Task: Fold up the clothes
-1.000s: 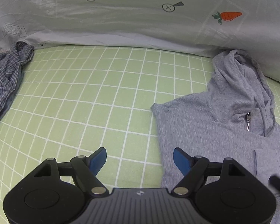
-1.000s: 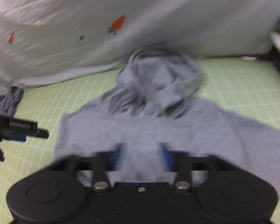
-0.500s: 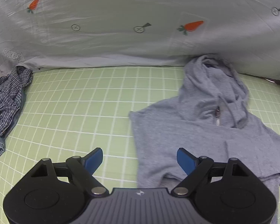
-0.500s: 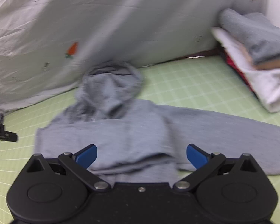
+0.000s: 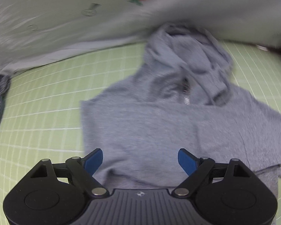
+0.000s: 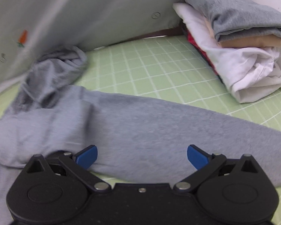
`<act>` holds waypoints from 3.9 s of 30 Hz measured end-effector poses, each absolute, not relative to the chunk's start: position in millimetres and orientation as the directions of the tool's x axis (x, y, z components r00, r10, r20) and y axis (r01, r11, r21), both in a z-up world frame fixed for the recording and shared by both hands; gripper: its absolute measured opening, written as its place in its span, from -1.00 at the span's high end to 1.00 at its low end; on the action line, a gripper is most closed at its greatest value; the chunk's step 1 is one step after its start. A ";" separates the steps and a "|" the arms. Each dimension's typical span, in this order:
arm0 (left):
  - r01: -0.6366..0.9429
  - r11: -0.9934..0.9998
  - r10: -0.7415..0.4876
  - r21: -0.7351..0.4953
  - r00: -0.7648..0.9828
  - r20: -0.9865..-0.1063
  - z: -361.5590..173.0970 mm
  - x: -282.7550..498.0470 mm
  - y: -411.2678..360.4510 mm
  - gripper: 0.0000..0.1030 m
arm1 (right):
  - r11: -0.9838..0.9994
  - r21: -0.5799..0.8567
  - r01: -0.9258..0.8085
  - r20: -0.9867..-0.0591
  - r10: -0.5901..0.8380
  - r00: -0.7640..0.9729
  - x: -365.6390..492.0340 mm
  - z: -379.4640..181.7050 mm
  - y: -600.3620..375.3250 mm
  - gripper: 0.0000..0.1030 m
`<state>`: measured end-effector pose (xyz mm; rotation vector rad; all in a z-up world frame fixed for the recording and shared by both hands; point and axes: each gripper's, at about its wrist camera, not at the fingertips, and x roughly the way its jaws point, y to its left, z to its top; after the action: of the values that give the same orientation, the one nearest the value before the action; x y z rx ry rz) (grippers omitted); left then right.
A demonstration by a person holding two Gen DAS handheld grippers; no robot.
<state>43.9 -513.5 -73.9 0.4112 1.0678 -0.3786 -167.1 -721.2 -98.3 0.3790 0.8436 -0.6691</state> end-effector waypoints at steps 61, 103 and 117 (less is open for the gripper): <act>0.295 0.955 -0.151 -0.019 0.432 -0.889 -56.8 87.3 -434.5 -0.37 | 0.656 -0.036 0.754 -0.856 -0.410 0.315 -153.0 -111.0 -739.9 -1.00; 0.597 0.784 -0.532 -0.168 0.508 -0.678 43.7 -173.2 -557.4 -0.92 | 0.555 0.053 0.830 -0.751 -0.526 0.400 -373.3 -66.5 -821.8 -1.00; 0.485 0.873 -0.362 -0.054 0.568 -0.739 45.3 -193.0 -573.6 -0.99 | 0.401 -0.002 0.916 -0.805 -0.545 0.237 -439.6 -137.3 -921.2 -1.00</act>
<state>-193.0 -573.6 45.3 0.1616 0.8287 -0.4998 -439.6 -921.2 -137.3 0.5382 0.8262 -1.0697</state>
